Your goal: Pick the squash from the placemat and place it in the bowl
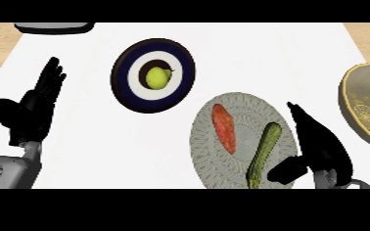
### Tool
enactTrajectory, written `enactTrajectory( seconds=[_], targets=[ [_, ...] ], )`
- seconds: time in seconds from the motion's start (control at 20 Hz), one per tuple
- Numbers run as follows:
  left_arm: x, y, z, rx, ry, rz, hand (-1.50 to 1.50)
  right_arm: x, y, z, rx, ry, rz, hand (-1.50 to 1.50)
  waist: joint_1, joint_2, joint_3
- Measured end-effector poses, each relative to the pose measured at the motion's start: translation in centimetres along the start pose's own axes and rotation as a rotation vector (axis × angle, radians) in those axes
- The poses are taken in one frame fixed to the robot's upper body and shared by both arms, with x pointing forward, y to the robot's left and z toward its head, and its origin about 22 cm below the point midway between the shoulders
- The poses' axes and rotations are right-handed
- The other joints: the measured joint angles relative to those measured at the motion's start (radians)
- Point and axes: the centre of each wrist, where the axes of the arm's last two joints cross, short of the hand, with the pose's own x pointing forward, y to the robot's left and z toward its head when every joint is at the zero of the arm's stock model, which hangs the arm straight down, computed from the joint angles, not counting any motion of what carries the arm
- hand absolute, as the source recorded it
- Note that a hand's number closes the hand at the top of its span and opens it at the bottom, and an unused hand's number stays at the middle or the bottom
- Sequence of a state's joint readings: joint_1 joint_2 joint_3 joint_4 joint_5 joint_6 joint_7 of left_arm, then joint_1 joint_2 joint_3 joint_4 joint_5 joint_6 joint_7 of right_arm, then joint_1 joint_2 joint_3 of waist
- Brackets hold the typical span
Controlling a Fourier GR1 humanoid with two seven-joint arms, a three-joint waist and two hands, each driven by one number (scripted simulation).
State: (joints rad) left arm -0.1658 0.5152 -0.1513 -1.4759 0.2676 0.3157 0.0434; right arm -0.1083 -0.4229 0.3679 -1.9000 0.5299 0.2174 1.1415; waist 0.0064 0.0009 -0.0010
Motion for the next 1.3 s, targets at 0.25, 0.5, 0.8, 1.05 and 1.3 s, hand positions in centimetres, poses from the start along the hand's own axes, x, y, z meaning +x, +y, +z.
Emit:
enactTrajectory(
  seconds=[0.25,0.5,0.8,1.05,1.3],
  targets=[
    [-0.2,-0.1,0.2,-0.003,0.001,0.008,0.00,-0.2,2.3,-0.5,0.050,0.023,0.003,-1.50,-0.004,-0.001,0.000],
    [0.7,0.2,-0.1,-0.003,0.000,0.007,0.00,0.2,4.5,-0.8,0.079,0.051,0.009,-1.50,-0.004,-0.002,0.000],
    [0.0,0.1,0.3,0.002,0.004,0.004,0.00,0.0,5.3,-1.4,0.061,0.074,0.002,-1.50,-0.005,-0.004,-0.002],
    [0.5,0.4,0.5,0.002,-0.004,0.004,0.00,0.1,5.5,-2.4,0.054,0.099,-0.013,-1.50,-0.004,-0.005,-0.003],
    [0.6,0.2,0.1,-0.003,-0.002,0.003,0.00,-0.1,5.9,-3.5,0.089,0.100,-0.031,1.50,-0.007,-0.008,-0.008]
  ],
)
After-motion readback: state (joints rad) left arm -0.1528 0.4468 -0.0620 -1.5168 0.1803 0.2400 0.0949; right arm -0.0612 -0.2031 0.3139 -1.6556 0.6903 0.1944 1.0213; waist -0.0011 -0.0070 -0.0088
